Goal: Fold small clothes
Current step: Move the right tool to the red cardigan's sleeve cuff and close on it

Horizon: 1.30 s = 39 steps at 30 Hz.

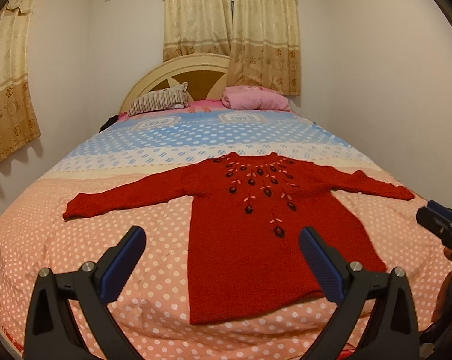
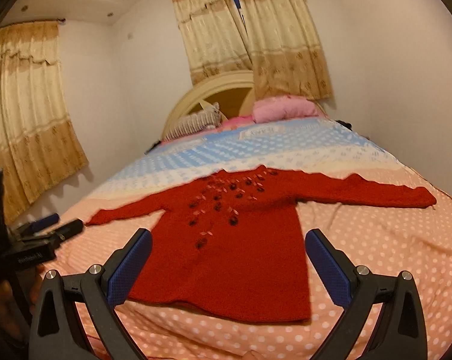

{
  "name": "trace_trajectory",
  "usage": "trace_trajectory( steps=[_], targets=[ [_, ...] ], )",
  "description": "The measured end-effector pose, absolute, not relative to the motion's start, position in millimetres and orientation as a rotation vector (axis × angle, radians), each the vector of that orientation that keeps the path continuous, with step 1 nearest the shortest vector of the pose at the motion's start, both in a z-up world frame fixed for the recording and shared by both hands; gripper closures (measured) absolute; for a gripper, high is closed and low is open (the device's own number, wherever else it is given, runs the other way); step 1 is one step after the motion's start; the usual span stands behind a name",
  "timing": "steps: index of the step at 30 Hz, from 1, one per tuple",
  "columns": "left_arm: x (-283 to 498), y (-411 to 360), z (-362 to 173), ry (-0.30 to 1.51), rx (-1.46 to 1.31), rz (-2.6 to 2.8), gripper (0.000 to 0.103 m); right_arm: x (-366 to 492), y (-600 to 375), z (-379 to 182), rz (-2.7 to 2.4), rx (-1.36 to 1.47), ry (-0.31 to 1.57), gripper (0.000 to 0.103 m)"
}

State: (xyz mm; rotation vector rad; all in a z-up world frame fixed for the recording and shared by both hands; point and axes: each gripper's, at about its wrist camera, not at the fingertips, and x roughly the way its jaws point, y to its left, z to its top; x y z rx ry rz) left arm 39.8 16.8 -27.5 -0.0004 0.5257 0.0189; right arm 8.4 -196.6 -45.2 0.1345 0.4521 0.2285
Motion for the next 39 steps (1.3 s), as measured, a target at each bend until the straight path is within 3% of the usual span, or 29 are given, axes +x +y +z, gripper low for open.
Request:
trace_trajectory(
  steps=[11,29,39],
  targets=[
    [116.9,19.3,-54.6,0.586,0.026,0.045,0.000,74.1,-254.2,-81.1,0.055,0.084,0.604,0.001],
    [235.2,25.1,-99.1,0.666,0.118,0.074,0.000,162.6,-507.6,-110.7,-0.359,0.536,0.682,0.001],
    [271.7,43.0,-115.7,0.713,0.104,0.133,0.000,200.5,-587.3,-136.4,-0.437,0.626,0.744,0.019]
  ],
)
